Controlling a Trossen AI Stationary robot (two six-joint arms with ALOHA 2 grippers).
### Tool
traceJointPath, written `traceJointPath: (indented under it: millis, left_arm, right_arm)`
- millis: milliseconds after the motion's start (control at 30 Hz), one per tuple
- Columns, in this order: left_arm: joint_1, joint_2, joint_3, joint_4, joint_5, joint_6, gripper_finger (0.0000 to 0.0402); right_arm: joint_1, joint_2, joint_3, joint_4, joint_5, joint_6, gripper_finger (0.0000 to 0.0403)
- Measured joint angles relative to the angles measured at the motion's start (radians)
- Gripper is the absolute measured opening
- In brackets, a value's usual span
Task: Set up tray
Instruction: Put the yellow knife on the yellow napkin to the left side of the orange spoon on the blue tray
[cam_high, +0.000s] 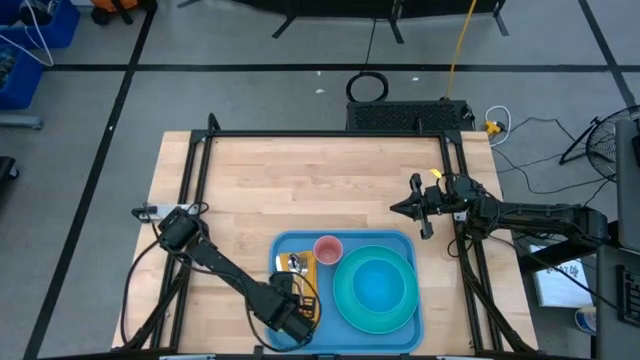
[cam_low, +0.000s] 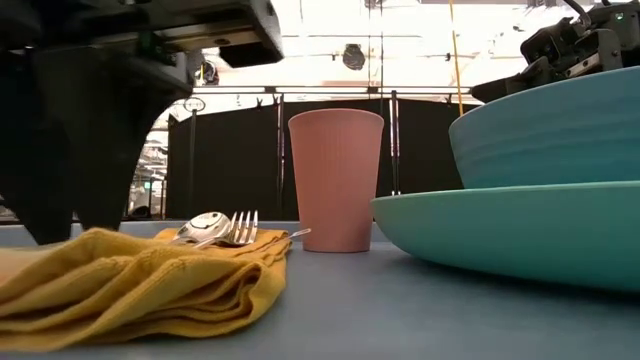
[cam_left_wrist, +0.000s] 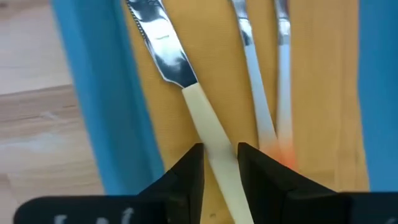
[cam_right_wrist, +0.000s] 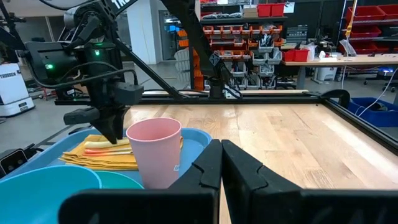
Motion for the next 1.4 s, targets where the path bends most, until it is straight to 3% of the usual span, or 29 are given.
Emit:
traceJointPath:
  millis: [700,867,1100,1400]
  left_arm:
    - [0.022,0.026,-0.002,0.006,0.075,0.053,0.0142]
    - [0.032,0.051,0.003,0.024,0.110,0.081,0.0124]
    - [0.025,0.048,0.002,0.020,0.073,0.072,0.0061]
    - [0.018,0.050,0.004,0.003,0.038,0.042,0.0060]
  right_arm:
    - [0.000,0.000,0.000,0.001,0.000,0.000,0.0000]
    - [0.000,0.000,0.000,0.001,0.000,0.000,0.0000]
    - [0.000,0.000,0.000,0.001,0.001,0.016,0.0000]
    - [0.000,0.000,0.000,0.001,0.001,0.036,0.0000]
